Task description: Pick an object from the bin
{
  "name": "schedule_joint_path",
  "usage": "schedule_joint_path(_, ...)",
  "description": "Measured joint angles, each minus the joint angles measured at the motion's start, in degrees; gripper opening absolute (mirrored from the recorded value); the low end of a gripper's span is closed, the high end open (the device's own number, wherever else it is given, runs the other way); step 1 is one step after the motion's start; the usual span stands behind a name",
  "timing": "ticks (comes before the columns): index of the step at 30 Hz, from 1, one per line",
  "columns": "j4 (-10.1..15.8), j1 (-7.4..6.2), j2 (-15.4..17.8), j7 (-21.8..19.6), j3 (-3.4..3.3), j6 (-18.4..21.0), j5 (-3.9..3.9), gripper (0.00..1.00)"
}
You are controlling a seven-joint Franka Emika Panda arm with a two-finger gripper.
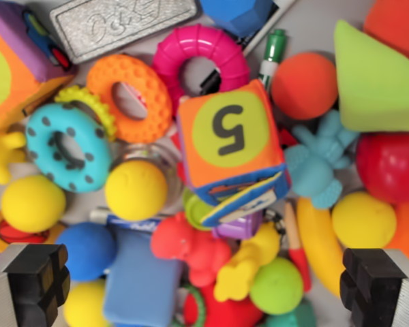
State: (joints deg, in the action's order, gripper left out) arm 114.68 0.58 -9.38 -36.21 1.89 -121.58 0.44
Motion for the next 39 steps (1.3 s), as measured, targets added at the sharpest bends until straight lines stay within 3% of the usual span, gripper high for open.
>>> schedule_joint_path(9,4.65,0.53,-0.92,16.48,0.05,-7.3,-0.56,1.0)
schedule_joint_path(11,5.39,0.61,-1.29,18.42,0.05,-8.61,-0.59,1.0)
schedule_joint_path(39,7.89,0.47,-12.29,19.03,-0.07,-22.2,-1.06,1.0)
